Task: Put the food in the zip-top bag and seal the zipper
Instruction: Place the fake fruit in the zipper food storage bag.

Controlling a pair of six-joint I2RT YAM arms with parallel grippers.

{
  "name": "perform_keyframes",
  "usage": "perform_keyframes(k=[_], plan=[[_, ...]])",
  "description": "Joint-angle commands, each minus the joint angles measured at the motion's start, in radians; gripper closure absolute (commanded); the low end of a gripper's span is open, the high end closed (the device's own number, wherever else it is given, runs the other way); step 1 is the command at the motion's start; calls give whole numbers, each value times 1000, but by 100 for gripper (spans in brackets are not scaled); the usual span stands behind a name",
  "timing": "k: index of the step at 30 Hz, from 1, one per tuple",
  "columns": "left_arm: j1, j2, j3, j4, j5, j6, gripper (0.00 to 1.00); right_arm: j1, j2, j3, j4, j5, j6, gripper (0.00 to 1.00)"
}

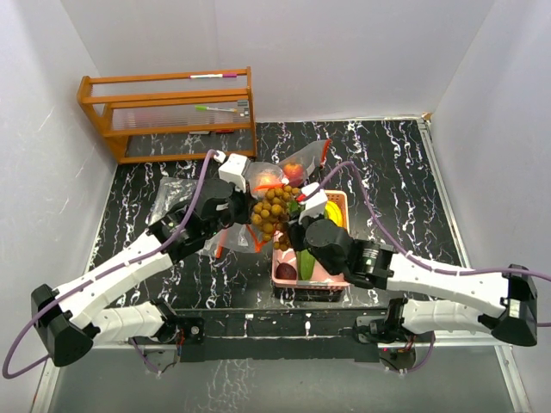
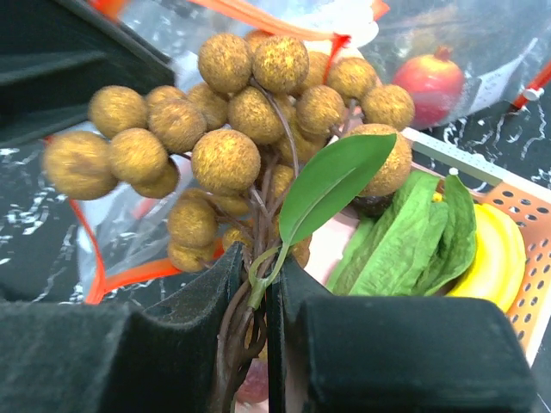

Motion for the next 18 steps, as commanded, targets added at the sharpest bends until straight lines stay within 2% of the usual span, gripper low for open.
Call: perform_keyframes(k=[1, 6, 11, 18], plan=[[-9, 34, 25, 25, 6, 1, 100, 3, -124, 5, 165, -105, -10, 92], [-9, 39, 23, 36, 2, 9, 100, 2, -198, 64, 229, -171, -61, 92], [-9, 42, 55, 22, -3, 22, 100, 3, -152, 148, 165, -241, -124, 92], [-9, 33, 89, 14, 4, 26, 100, 3, -92, 115, 147, -315, -88, 92]])
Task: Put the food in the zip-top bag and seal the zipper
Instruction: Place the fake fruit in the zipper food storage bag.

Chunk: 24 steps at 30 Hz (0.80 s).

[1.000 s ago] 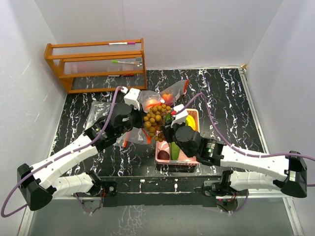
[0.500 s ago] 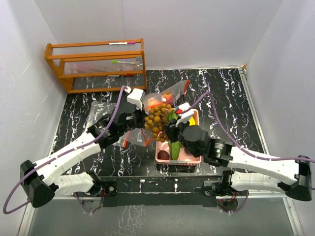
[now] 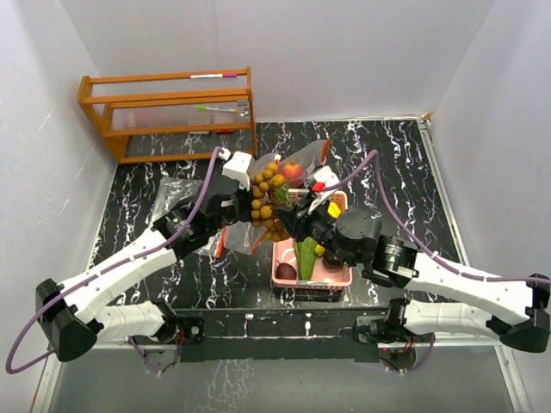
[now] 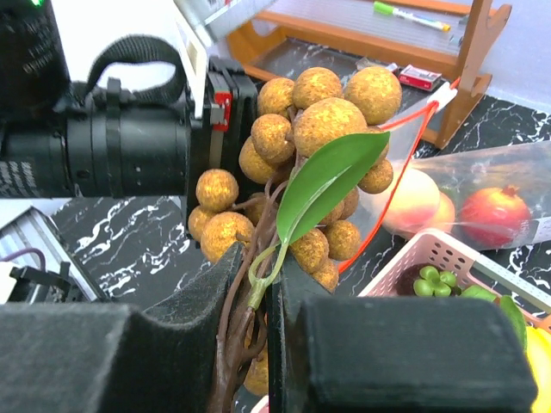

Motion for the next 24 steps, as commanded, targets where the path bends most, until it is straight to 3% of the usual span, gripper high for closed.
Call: perform_keyframes(k=[1, 10, 17, 24], plan=[[-7, -23, 64, 18, 12, 7, 100, 6, 32, -11, 36, -94, 36, 92], [-7, -66, 122, 10, -3, 17, 100, 6, 145, -35, -15, -213, 86, 92], [-7, -72, 107, 13, 50, 16, 100, 3, 229, 15, -116, -107, 102, 92], [-7, -86, 22, 27, 68, 4, 100, 1, 88, -14, -34, -62, 118, 92]])
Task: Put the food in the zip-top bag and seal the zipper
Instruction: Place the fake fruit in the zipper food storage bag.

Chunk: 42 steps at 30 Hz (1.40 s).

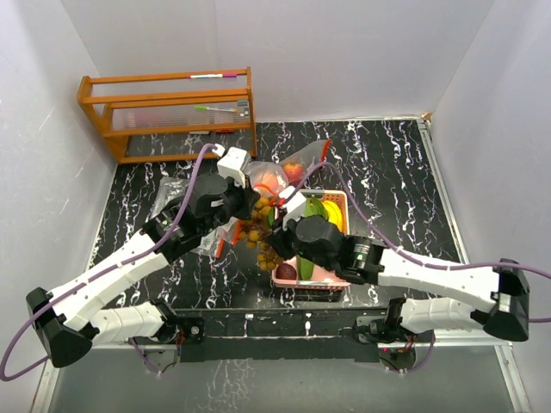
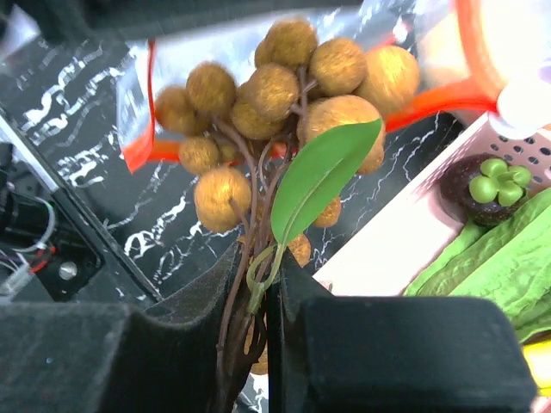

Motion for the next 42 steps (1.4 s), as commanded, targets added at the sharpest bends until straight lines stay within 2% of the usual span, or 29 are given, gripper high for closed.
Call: perform_keyframes(k=[1, 4, 7, 15, 23, 26, 29, 33, 36, 42], plan=[[-5, -39, -44, 32, 25, -15, 100, 3, -147, 30, 126, 52, 17, 92], [-5, -45, -77, 43, 37, -32, 100, 3, -227, 15, 173, 110, 29, 92], [-6, -45, -100, 61, 60, -51, 100, 2, -232, 29, 194, 145, 35, 92], [-7, -36, -90, 104, 133, -82, 100, 2, -77, 88, 159, 150, 108, 92], [-7, -29, -69, 95, 54, -18, 100, 2, -16, 128, 112, 56, 109, 92], [-6, -23, -66, 110, 87, -17, 100, -4, 1, 129, 95, 85, 126, 92], [-7, -26, -80, 137, 145, -31, 100, -68, -3, 118, 102, 98, 178, 92], [-7, -47, -101, 156, 206, -44, 100, -177, -35, 59, 191, 110, 243, 92], [-8, -70, -121, 179, 240, -72, 100, -250, -55, -1, 329, 63, 308, 92], [-10, -53, -138, 179, 273, -96, 100, -268, 0, 2, 430, 77, 402, 92]])
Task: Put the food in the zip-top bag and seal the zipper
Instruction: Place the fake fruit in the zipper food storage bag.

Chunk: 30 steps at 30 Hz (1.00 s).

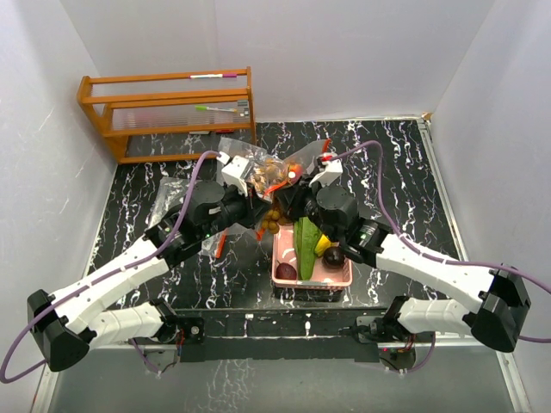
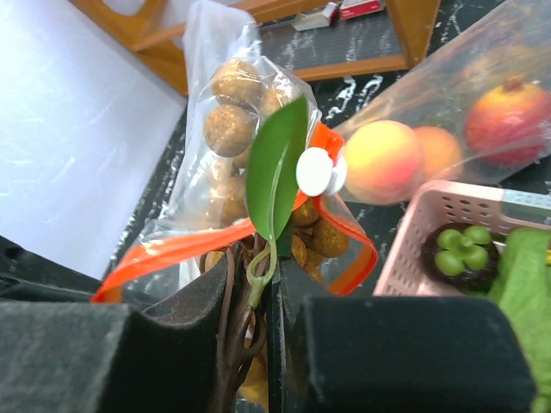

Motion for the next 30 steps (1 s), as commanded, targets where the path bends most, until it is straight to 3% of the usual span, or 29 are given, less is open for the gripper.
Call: perform_keyframes(k=[1, 7, 14, 21, 30], plan=[[-12, -16, -16, 32, 73, -38, 100, -2, 7, -10, 238, 43, 109, 92], [-14, -8, -43, 41, 56, -50, 100, -3, -22, -52, 369, 118, 163, 92], [-16, 32, -43, 63, 59, -57, 100, -22, -8, -4, 377, 176, 208, 92], [-17, 40, -75, 112, 59, -68, 100, -35, 41, 14, 377, 92, 322, 92], [-17, 63, 97, 96, -28, -3, 100, 39, 162, 5, 345, 9, 292, 91]])
